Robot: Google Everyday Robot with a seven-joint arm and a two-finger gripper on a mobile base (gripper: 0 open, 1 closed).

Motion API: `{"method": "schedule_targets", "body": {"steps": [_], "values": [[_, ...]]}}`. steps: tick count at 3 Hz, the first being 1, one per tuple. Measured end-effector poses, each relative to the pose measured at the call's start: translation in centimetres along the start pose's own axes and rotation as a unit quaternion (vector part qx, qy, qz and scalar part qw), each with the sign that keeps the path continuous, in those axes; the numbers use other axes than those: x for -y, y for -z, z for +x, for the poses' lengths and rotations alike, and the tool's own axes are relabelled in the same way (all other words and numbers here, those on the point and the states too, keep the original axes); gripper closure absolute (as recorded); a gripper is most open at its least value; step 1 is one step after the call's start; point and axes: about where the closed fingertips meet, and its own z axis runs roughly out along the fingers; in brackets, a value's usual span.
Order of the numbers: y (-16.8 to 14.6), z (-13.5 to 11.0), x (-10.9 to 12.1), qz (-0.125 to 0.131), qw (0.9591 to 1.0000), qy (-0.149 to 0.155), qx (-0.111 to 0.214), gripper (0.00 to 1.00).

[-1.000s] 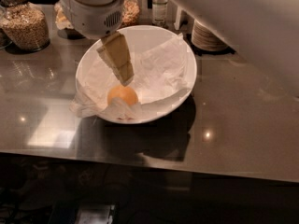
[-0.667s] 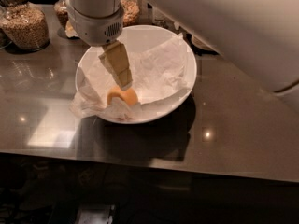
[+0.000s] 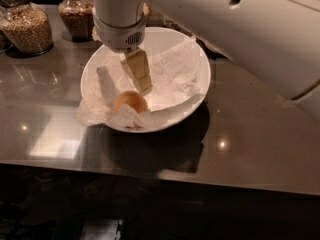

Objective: Pick orange from white bowl

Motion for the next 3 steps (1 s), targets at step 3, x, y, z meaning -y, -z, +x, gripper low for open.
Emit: {"method": "schedule_targets", "body": {"steps": [3], "values": [[1.5, 0.3, -0.9, -0.038, 0.9981, 0.04, -0.028, 0.13]]}}
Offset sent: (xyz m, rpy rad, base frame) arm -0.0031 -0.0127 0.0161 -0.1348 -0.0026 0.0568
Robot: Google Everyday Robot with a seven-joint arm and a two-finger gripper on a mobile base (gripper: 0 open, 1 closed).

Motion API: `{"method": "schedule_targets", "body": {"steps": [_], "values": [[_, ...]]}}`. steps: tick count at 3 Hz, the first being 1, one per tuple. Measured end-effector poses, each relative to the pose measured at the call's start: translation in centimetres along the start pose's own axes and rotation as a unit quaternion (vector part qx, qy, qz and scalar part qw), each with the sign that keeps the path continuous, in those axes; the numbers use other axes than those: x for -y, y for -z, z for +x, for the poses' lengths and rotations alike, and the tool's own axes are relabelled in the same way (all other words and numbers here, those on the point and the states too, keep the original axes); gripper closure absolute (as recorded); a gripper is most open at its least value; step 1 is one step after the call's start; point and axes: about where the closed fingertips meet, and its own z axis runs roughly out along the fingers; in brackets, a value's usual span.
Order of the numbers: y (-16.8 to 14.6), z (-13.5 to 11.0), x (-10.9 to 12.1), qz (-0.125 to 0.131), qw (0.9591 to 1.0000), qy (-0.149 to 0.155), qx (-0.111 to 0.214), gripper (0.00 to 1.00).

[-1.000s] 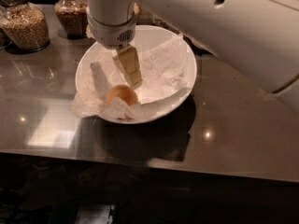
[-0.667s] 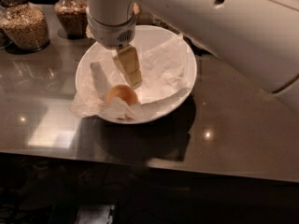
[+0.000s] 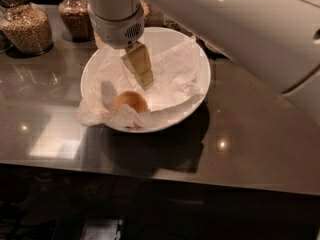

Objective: Pick orange from white bowl

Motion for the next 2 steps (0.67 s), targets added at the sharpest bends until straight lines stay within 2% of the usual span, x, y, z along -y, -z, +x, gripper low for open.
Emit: {"method": "schedule_targets", "body": {"steps": [1, 2], "values": [[-0.5, -0.1, -1.4, -0.04, 0.9991, 0.014, 0.006, 0.23], [-2.0, 0.0, -2.7, -0.065, 0.9974, 0.01, 0.028, 0.19]]}}
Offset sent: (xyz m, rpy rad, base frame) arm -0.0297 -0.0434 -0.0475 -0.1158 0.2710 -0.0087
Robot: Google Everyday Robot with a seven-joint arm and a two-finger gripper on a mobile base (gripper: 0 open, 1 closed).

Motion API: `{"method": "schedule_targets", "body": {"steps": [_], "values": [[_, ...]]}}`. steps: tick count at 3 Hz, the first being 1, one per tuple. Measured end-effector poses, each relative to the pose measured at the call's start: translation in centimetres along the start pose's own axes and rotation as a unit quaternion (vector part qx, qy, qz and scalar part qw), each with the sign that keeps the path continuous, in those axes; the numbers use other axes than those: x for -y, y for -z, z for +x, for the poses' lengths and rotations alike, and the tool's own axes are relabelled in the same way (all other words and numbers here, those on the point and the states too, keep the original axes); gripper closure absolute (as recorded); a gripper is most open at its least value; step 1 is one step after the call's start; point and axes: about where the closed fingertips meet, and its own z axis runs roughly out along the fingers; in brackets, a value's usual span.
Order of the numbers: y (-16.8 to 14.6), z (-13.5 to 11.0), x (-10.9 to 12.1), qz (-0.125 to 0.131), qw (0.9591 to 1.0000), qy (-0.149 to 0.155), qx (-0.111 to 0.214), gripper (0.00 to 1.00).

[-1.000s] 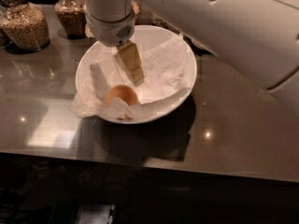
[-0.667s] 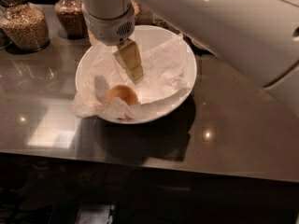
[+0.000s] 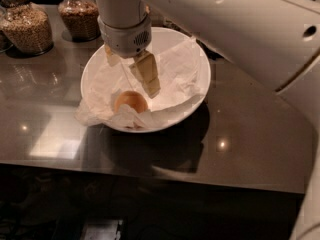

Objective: Pick orange from white bowl

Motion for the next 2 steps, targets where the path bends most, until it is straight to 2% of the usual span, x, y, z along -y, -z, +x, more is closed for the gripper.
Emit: {"method": "schedule_targets", "body": {"steps": [1, 2], "values": [[-2.4, 0.1, -1.6, -0.03, 0.9989, -0.019, 0.032, 0.18], [-4.3, 0.0, -3.2, -0.051, 0.9963, -0.038, 0.059, 0.22]]}}
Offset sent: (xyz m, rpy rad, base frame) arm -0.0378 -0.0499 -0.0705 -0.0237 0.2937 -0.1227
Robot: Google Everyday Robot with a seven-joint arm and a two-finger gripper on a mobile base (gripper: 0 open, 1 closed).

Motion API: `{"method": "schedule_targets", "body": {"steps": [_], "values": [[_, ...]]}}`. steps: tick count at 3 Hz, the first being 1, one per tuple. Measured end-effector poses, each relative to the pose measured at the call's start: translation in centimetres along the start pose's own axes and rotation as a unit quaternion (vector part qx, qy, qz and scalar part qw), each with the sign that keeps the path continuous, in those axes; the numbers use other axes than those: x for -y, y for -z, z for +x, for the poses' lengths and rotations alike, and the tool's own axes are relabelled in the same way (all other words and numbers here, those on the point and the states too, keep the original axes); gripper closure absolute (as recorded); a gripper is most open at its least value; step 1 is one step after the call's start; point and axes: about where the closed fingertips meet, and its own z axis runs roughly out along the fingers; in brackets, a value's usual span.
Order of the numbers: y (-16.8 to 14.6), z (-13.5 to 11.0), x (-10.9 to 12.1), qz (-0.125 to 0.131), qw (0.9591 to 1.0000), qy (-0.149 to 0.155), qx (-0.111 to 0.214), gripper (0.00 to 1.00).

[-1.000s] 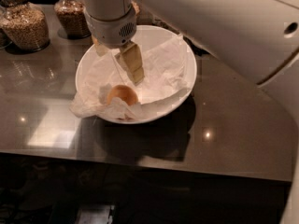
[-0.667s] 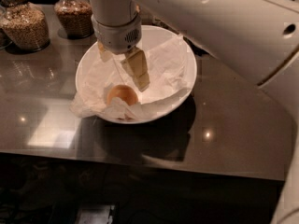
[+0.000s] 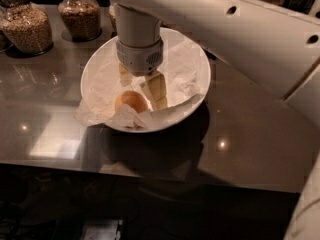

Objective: Pick orange from white bowl

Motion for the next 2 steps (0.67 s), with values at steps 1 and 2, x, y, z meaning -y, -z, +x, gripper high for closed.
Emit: {"method": "schedule_targets", "body": {"steps": [1, 2], "values": [[-1.2, -0.5, -0.6, -0.007, 0.9998, -0.001, 0.017, 0.24], [-1.4, -1.5, 0.5, 0.003, 0.9996, 0.024, 0.014, 0.24]]}}
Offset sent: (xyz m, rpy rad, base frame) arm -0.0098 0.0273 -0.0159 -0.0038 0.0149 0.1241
